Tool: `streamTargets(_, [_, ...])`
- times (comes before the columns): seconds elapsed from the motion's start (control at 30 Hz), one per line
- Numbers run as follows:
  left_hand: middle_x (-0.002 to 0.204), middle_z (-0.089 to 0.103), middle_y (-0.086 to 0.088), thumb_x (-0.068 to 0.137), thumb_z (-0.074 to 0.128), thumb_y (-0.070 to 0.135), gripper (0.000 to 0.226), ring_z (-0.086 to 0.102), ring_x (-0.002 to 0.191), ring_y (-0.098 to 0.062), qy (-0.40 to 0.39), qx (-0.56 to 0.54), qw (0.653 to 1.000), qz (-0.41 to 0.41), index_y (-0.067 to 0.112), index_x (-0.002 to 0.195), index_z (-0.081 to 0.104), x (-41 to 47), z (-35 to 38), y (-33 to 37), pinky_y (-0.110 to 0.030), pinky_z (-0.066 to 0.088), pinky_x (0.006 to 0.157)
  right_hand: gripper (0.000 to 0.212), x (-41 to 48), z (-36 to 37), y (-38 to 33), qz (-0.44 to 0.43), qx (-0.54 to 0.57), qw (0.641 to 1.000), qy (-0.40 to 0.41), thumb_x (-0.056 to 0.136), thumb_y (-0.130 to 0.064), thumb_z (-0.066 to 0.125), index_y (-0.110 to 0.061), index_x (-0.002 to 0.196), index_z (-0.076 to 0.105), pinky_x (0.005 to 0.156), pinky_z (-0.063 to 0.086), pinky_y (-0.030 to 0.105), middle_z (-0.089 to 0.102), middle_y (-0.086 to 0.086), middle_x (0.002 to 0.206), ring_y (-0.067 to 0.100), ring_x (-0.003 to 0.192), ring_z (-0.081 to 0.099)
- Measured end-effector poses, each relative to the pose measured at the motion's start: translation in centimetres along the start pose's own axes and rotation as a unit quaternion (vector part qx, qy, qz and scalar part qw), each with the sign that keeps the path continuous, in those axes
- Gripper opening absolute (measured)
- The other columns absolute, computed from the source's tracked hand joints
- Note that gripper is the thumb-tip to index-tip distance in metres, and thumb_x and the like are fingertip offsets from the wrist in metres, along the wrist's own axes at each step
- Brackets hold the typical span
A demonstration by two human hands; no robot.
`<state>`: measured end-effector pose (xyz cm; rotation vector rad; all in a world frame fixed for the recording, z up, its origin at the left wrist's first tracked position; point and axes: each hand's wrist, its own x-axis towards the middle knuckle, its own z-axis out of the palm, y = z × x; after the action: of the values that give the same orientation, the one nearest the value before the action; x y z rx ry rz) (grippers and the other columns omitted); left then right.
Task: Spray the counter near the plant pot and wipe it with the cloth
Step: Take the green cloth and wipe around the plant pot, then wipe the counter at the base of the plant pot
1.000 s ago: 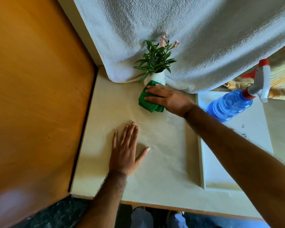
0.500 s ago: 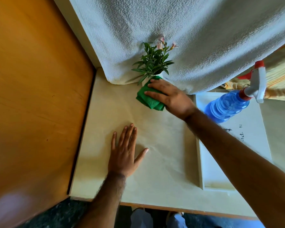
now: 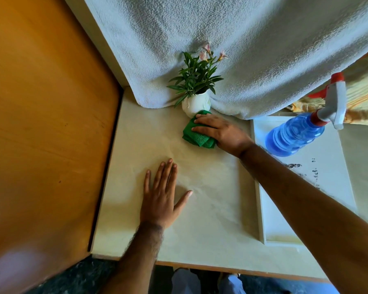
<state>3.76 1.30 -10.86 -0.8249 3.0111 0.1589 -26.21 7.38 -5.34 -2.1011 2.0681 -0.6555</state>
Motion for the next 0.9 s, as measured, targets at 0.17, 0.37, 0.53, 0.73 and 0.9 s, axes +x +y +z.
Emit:
streamTargets(0.17, [0.178,0.016,-0.004,0.100,0.024,0.077,0.091,0.019,0.163,-0.023,0.002,-0.005,1.000,0.002,0.016,0.168,0.014,0.1,0.1,-0.1,-0.061,0.025,0.129,0.053,-1.0,-0.2,-0.2,0.106,0.070,0.991,-0.033,0.089,0.016,0.066,-0.007,0.136,0.066,0.114,0.045,0.047,0.056,0.022,0.148,0.038,0.137,0.055])
streamTargets(0.37, [0.178,0.015,-0.005,0.099,0.021,0.078,0.093,0.018,0.163,-0.024,-0.020,-0.003,1.000,-0.004,0.016,0.168,0.013,0.1,-0.3,0.0,-0.060,0.023,0.131,0.064,0.7,-1.9,-2.3,0.157,0.057,0.982,-0.085,0.087,0.017,0.057,-0.013,0.143,0.061,0.107,0.050,0.043,0.055,0.014,0.151,0.036,0.133,0.057])
streamTargets(0.53, [0.177,0.018,-0.007,0.098,0.023,0.078,0.094,0.020,0.163,-0.026,-0.040,-0.006,0.999,-0.013,0.015,0.167,0.018,0.1,-0.9,0.3,-0.060,0.023,0.131,0.059,-0.7,-4.9,-6.2,0.119,0.055,0.986,-0.101,0.089,0.009,0.061,-0.011,0.144,0.057,0.096,0.054,0.044,0.063,0.013,0.139,0.033,0.121,0.062])
streamTargets(0.73, [0.176,0.018,-0.006,0.099,0.021,0.075,0.091,0.022,0.162,-0.027,-0.054,-0.024,0.998,-0.016,0.015,0.167,0.018,0.0,-1.6,0.4,-0.061,0.024,0.130,0.057,-8.8,-8.4,-9.2,0.139,-0.012,0.990,-0.027,0.086,0.015,0.067,0.002,0.141,0.057,0.104,0.054,0.052,0.060,0.025,0.141,0.042,0.130,0.059])
streamTargets(0.9, [0.177,0.010,-0.004,0.099,0.015,0.075,0.089,0.014,0.163,-0.024,-0.054,-0.021,0.998,-0.011,0.016,0.167,0.010,0.1,-1.2,0.3,-0.061,0.023,0.130,0.055,-17.6,-8.1,-9.4,0.193,-0.086,0.977,0.019,0.085,0.015,0.065,0.005,0.139,0.059,0.111,0.048,0.056,0.061,0.025,0.142,0.044,0.134,0.055])
